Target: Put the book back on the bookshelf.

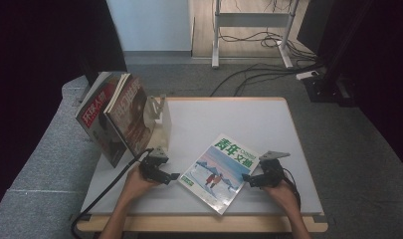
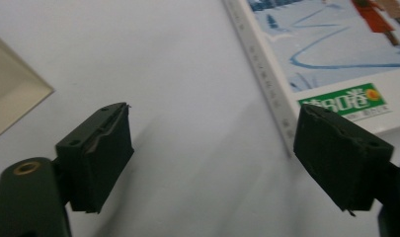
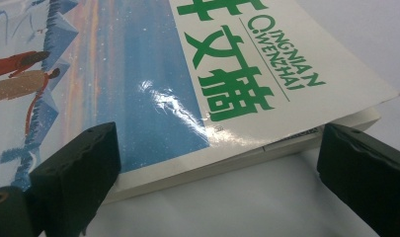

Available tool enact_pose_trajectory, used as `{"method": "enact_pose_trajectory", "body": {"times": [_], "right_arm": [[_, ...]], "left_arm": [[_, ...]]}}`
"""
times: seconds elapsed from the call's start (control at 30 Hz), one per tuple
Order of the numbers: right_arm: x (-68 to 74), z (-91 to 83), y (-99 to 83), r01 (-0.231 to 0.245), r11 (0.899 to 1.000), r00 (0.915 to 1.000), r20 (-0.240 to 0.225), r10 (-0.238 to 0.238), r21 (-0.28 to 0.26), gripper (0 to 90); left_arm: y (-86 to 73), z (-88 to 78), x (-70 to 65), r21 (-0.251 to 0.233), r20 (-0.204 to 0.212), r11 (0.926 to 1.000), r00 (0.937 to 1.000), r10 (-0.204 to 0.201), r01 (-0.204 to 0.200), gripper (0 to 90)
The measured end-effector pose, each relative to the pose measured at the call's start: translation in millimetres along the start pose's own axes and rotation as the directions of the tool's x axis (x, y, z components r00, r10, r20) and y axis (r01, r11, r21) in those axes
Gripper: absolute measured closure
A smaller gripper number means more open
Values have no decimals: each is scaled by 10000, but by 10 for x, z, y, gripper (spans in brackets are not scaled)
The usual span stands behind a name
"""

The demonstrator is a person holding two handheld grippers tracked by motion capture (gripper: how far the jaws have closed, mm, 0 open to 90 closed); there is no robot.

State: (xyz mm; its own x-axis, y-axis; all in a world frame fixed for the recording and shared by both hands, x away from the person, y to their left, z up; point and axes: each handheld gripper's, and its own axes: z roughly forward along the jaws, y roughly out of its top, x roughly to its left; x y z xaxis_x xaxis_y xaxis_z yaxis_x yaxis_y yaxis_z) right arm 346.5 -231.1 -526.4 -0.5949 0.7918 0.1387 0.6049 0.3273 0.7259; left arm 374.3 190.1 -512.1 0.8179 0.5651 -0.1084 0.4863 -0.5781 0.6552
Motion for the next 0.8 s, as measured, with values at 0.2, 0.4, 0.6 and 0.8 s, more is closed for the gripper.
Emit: {"method": "enact_pose_trajectory", "body": {"times": [0.2,0.4,0.6,0.8], "right_arm": [[17,21,8,41,10000,10000,27,-41,57,0],[21,28,18,66,9999,10000,34,-67,104,0],[14,76,77,209,9997,9997,135,-211,151,0],[-2,126,150,391,9989,9990,206,-396,241,0]], "left_arm": [[35,127,1,361,-312,9992,9993,206,-195,99],[35,141,2,274,-345,9995,9993,132,-122,94],[19,160,-64,302,-614,9993,9978,256,-238,63],[-35,147,-144,72,-721,9999,9973,126,-121,60]]}}
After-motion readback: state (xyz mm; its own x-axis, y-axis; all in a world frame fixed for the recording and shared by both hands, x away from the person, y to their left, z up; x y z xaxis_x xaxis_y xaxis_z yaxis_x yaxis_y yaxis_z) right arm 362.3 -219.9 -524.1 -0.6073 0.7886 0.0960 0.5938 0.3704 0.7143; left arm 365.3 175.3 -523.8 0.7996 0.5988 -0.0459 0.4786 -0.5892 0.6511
